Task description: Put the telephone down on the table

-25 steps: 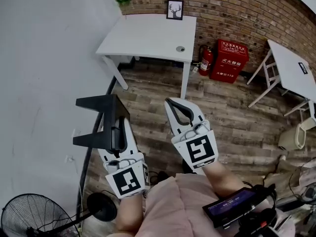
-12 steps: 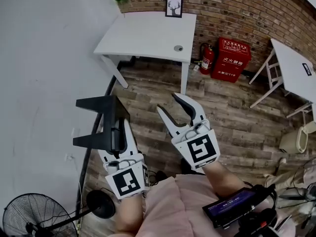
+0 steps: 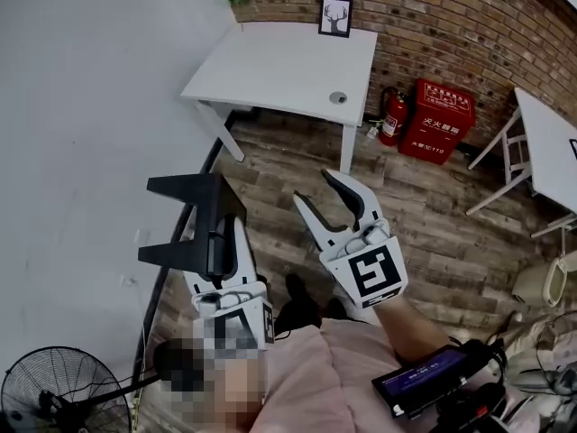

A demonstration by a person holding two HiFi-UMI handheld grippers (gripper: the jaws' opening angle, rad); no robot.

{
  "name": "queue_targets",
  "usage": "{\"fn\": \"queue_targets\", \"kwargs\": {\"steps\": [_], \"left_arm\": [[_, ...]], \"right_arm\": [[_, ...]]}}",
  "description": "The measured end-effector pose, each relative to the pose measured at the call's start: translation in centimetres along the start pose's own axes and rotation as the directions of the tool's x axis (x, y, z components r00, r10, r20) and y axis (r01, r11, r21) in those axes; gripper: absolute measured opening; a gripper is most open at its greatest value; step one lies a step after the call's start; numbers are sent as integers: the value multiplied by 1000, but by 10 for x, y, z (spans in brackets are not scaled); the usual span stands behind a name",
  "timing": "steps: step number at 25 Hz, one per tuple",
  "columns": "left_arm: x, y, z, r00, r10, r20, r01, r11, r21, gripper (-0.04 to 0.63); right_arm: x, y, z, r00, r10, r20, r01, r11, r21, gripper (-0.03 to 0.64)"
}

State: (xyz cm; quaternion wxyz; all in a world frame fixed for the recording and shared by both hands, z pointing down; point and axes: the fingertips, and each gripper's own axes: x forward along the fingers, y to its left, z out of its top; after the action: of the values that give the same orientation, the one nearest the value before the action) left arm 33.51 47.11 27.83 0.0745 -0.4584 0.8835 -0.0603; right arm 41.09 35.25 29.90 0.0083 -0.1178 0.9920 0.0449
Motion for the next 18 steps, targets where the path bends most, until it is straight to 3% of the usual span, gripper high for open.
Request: {"fn": "queue_targets", "kwargs": {"steps": [9, 18], "left_arm": [[62, 23, -24, 1000, -3, -27, 2, 1000, -27, 163], [162, 91, -58, 998, -47, -45, 44, 997, -65, 163]], "right_arm": [[63, -21, -20, 999, 19, -39, -19, 1000, 8, 206], [181, -29, -34, 997, 4, -79, -5, 1000, -13, 206]]}}
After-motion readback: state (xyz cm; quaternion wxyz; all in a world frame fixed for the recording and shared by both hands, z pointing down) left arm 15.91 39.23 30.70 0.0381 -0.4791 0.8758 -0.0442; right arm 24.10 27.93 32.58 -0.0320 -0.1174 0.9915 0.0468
